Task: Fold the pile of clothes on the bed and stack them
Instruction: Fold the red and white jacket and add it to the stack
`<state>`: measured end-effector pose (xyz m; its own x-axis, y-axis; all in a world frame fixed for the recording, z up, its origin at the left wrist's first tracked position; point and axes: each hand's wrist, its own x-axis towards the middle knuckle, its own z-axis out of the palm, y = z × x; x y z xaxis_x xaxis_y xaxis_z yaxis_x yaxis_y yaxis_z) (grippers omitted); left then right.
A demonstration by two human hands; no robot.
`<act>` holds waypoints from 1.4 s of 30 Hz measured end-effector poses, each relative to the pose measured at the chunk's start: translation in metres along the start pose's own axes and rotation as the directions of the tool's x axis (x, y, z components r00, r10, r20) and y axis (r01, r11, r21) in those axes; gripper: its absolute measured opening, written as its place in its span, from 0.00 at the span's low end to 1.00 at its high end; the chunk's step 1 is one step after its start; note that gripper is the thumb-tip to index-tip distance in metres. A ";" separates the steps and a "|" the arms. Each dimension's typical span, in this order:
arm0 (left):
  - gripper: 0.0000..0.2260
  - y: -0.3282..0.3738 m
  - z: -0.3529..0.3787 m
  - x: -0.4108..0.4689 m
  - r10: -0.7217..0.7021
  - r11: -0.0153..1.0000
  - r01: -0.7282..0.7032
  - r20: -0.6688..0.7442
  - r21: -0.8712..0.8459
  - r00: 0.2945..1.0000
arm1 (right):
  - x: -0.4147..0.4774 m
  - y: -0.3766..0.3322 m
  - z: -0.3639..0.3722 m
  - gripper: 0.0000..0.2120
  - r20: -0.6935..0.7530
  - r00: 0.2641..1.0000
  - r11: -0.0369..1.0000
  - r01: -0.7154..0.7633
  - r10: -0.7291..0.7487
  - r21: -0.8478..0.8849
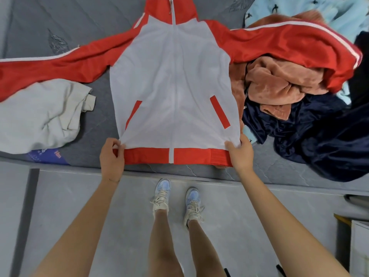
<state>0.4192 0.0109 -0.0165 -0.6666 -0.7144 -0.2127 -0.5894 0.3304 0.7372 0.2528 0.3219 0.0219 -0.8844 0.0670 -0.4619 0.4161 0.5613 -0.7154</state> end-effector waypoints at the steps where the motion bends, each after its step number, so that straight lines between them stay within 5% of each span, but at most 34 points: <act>1: 0.05 -0.003 0.000 -0.002 -0.006 1.000 0.006 -0.004 -0.001 1.000 | 0.000 0.003 0.000 0.11 -0.015 1.000 1.000 -0.020 0.020 -0.015; 3: 0.07 -0.012 0.002 -0.005 -0.028 1.000 0.028 0.005 0.007 1.000 | -0.001 0.012 0.004 0.15 -0.036 0.996 0.996 -0.079 0.078 -0.037; 7: 0.15 -0.024 0.011 -0.013 -0.165 0.984 0.161 0.047 0.075 0.985 | -0.003 0.026 0.014 0.40 0.023 0.999 0.986 -0.023 0.027 -0.164; 10: 0.21 -0.023 0.017 -0.020 -0.167 0.982 0.155 0.112 0.110 0.980 | -0.003 0.027 0.021 0.32 0.061 0.991 0.948 -0.096 0.119 -0.303; 12: 0.24 -0.023 0.019 -0.021 -0.166 0.980 0.146 0.153 0.132 0.974 | -0.004 0.024 0.025 0.36 0.049 0.992 0.905 -0.089 0.120 -0.417; 14: 0.24 -0.018 0.017 -0.019 -0.168 0.977 0.143 0.153 0.161 0.974 | -0.008 0.019 0.029 0.43 0.052 0.999 0.858 0.016 0.012 -0.513; 19: 0.25 -0.007 0.009 -0.009 0.003 0.946 -0.063 0.185 0.318 0.983 | -0.013 -0.008 0.044 0.36 0.238 0.943 0.703 0.332 -0.233 -0.629; 30: 0.26 0.026 -0.030 0.054 0.338 0.644 -0.496 0.364 0.583 0.868 | -0.008 -0.101 0.110 0.34 0.437 0.837 0.506 0.547 -0.329 -0.667; 42: 0.30 0.037 -0.057 0.143 0.218 0.677 -0.300 0.207 0.672 0.954 | 0.032 -0.192 0.181 0.34 0.619 0.695 0.409 0.717 -0.365 -0.565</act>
<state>0.3284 -0.1143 0.0169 -0.8587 -0.4817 -0.1748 -0.5052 0.8529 0.1316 0.1829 0.0667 0.0495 -0.6361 -0.6688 -0.3848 -0.5834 0.7432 -0.3276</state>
